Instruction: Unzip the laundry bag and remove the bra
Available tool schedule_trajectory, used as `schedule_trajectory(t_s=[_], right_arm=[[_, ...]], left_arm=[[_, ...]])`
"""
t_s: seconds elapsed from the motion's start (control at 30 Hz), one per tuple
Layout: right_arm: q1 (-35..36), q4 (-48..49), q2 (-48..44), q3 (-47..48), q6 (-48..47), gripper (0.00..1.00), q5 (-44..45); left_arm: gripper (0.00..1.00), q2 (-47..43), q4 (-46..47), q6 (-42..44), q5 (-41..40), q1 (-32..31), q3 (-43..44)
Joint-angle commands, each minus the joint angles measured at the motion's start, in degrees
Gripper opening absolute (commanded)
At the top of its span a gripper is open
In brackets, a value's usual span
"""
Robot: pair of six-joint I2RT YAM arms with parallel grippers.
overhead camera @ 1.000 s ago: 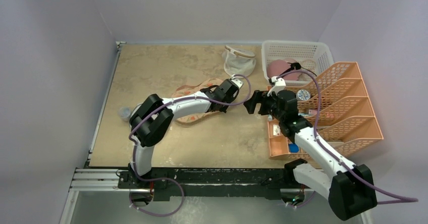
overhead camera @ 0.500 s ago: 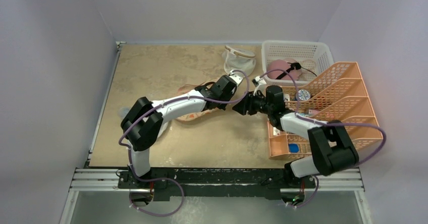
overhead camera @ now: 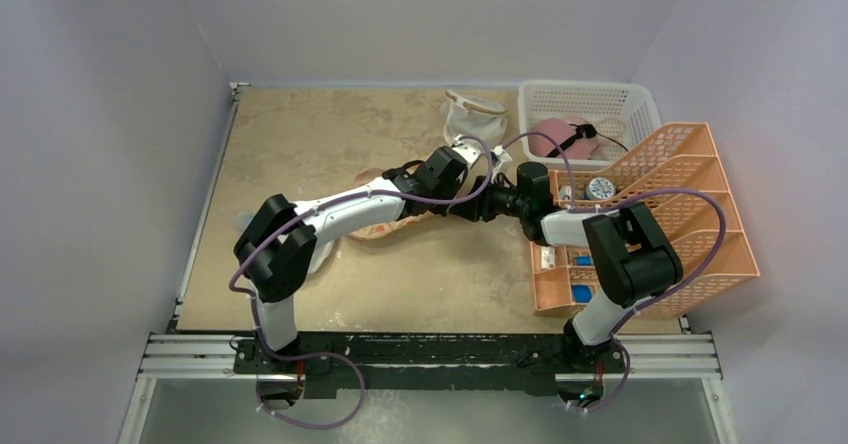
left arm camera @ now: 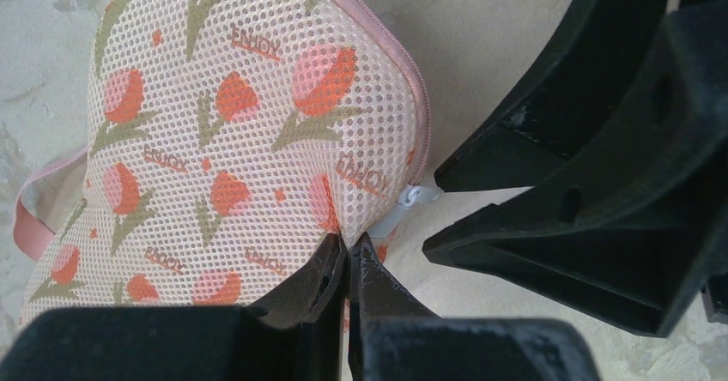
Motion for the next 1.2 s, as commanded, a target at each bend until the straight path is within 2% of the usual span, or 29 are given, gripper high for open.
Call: schedule_trajectory(t_s=[0.0,0.53,0.83,1.17], right_arm=[[-0.2,4.0,0.5,3.0,0.9,0.39,-2.2],[-0.2,4.3,1.3,3.6,1.4,0.20,-2.2],[-0.3,-4.1,-1.0,4.6,-3.3,0.00,3.7],[-4.5,-15.4,-5.3,6.5,-11.4,0.00,13.9]], left_arm=[[0.00,-3.4,1.1,0.4,0.3,0.0,1.2],[0.00,-2.9,0.9,0.5,1.2,0.0,1.4],[0.00,-2.6,0.6,0.7,1.0,0.0,1.5],[0.00,-2.2,-0.1,1.3,0.6,0.0,1.9]])
